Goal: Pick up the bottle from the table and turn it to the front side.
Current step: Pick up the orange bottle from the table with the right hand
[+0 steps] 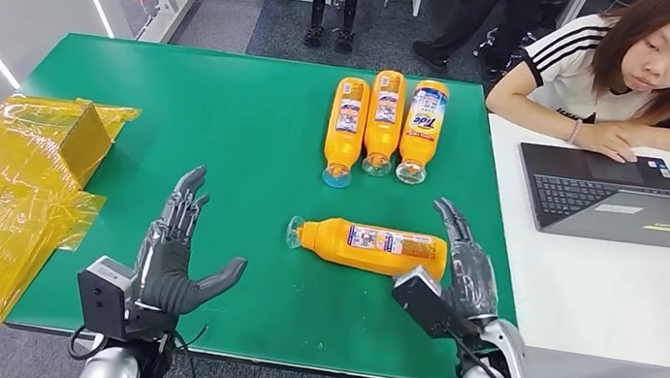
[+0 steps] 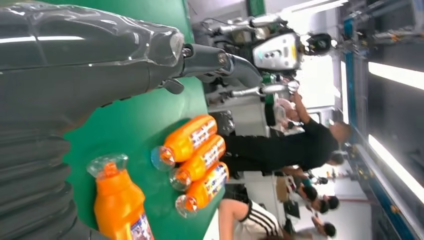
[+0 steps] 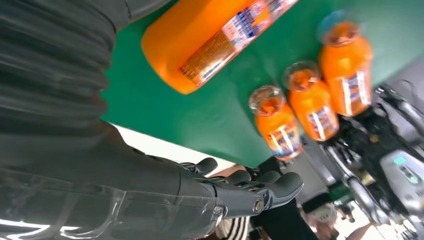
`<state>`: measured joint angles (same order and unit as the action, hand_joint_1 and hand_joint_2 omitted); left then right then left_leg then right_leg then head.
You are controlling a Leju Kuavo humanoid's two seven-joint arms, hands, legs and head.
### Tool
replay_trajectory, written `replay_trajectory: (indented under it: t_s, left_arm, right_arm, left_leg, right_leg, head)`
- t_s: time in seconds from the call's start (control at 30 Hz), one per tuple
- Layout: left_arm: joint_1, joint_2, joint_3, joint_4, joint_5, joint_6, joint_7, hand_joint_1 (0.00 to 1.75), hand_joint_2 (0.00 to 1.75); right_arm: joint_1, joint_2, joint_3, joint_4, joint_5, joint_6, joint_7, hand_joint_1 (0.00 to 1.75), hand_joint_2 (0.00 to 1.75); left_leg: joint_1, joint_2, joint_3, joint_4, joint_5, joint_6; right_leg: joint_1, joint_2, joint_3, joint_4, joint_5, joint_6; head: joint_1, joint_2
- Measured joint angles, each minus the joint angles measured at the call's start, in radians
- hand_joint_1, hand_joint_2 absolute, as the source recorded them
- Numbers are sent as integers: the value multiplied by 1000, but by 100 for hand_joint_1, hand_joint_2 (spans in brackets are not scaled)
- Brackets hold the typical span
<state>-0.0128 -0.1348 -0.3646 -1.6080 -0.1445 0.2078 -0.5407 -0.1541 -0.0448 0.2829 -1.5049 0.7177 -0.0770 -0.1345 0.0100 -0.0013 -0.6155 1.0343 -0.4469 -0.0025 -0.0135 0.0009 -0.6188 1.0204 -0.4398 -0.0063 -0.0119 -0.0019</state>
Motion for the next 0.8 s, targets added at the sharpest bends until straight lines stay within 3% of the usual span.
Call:
replay_trajectory:
  t_s: [0.37, 0.53, 0.8]
  left_arm:
    - [-84, 16, -31, 88, 35, -30, 9, 0, 175]
    - [-105, 22, -38, 114, 46, -32, 9, 0, 175]
    - [-117, 32, -45, 132, 50, -29, 9, 0, 175]
  right_arm:
    - [-349, -146, 128, 391, -57, 257, 58, 0, 175]
    - [-459, -165, 210, 539, -97, 331, 16, 0, 175]
    - [-563, -165, 336, 688, -160, 334, -67, 0, 175]
  left_leg:
    - [0, 0, 0, 1, 0, 0]
    - [0, 0, 0, 1, 0, 0]
    - [0, -1, -1, 1, 0, 0]
  right_leg:
    - [0, 0, 0, 0, 0, 0]
    - [0, 0, 0, 0, 0, 0]
    - [0, 0, 0, 0, 0, 0]
  head:
    - [0, 0]
    - [0, 0]
    - [0, 0]
